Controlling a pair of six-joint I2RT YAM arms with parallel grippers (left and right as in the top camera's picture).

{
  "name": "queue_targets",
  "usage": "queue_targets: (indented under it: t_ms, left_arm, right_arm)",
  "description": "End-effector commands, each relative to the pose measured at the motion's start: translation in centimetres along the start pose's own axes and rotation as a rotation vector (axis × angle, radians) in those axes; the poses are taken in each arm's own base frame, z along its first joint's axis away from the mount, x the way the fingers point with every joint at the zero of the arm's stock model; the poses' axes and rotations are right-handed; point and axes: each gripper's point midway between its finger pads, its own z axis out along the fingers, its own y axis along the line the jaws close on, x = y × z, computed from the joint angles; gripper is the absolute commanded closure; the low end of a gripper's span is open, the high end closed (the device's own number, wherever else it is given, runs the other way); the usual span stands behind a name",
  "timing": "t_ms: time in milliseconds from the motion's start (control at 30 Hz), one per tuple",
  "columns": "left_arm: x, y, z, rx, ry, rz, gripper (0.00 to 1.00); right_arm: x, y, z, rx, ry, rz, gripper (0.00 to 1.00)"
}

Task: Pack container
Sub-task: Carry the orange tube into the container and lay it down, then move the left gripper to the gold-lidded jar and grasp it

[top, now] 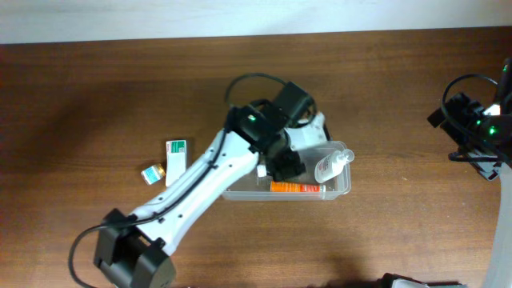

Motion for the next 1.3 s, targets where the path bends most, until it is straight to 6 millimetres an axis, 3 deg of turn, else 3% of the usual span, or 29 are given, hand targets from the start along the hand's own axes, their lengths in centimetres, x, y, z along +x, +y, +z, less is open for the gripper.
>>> queue_targets:
  t_ms: [0, 200, 300, 400, 567, 767, 900, 1033, 1133, 1267]
  left_arm:
    - [1.7, 3.8, -2.1, -0.090, -0.010, -0.371, 0.00]
    - [4.2, 5.1, -2.3, 0.043, -0.020, -0.694, 0.00]
    - [6.2, 6.4, -2.5, -0.002, 0.024, -0.777, 0.03]
    - [10.1, 8.9, -3.0, -0.139, 0.111, -0.951, 0.01]
    - [16.7, 11.7, -4.4, -0.178, 0.189, -1.205, 0.01]
    - [24.3, 13.2, -5.9, -0.216, 0.292, -1.390, 0.01]
    - [27.7, 12.9, -5.4, -0.214, 0.339, -1.457, 0.01]
    - [31.2, 11.6, -3.6, -0.214, 0.410, -1.482, 0.01]
    - [32.6, 10.0, -2.2, -0.162, 0.442, -1.475, 0.04]
    - [32.9, 8.4, -1.3, -0.117, 0.465, -1.532, 0.05]
  right_arm:
    - [-0.2, 0.0, -0.1, -0.001, -0.003, -0.005, 0.02]
    - [-0.2, 0.0, -0.1, -0.001, -0.003, -0.005, 0.02]
    - [-0.2, 0.0, -0.1, -0.001, -0.003, -0.005, 0.02]
    - [-0.2, 0.0, -0.1, -0.001, -0.003, -0.005, 0.02]
    - [-0.2, 0.0, -0.1, -0.001, -0.003, -0.005, 0.02]
    - [-0.2, 0.0, -0.1, -0.001, -0.003, -0.005, 0.02]
    - [-0.2, 0.0, -0.1, -0.001, -0.003, -0.005, 0.02]
    - [-0.2, 0.0, -0.1, -0.001, -0.003, -0.005, 0.02]
    - [-0.2, 0.0, -0.1, -0.001, -0.003, -0.005, 0.02]
    - [-0.2, 0.0, -0.1, -0.001, -0.003, -0.005, 0.02]
